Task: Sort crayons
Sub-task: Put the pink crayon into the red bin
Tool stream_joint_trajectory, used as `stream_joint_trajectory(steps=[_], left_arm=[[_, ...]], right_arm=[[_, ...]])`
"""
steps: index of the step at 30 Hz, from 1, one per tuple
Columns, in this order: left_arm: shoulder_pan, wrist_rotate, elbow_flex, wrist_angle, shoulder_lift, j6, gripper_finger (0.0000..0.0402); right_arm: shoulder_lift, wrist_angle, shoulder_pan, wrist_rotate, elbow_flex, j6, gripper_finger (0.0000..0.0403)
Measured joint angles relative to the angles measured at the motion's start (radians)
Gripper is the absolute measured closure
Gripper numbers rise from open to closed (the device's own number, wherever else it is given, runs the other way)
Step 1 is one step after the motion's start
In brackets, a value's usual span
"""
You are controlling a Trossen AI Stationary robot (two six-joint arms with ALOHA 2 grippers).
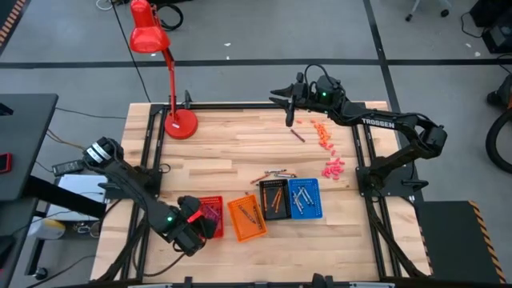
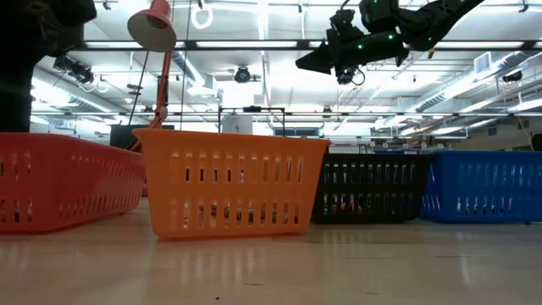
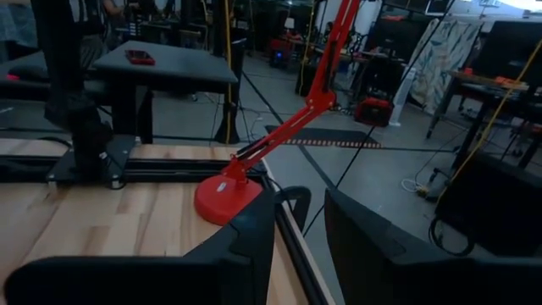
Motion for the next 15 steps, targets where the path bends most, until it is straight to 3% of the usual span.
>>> stream_joint_trajectory(steps=[6,11,15], left_arm=[[0.008,-0.001,0.039,-0.041,-0.009,0.065,0.0251],[0.051,-0.051,0.109,-0.179,-0.009,0.138,0.0247],[0.120,-0.079,0.112,-0.204,-0.009,0.293,0.0247]], right_arm=[[0.000,-0.049,0.006,0.000,0.000,-0.002,0.0292],[0.008,-0.131,0.028,-0.008,0.000,-0.036,0.0292],[0.048,-0.213,0.041,-0.093,0.000,-0.110,0.0292]])
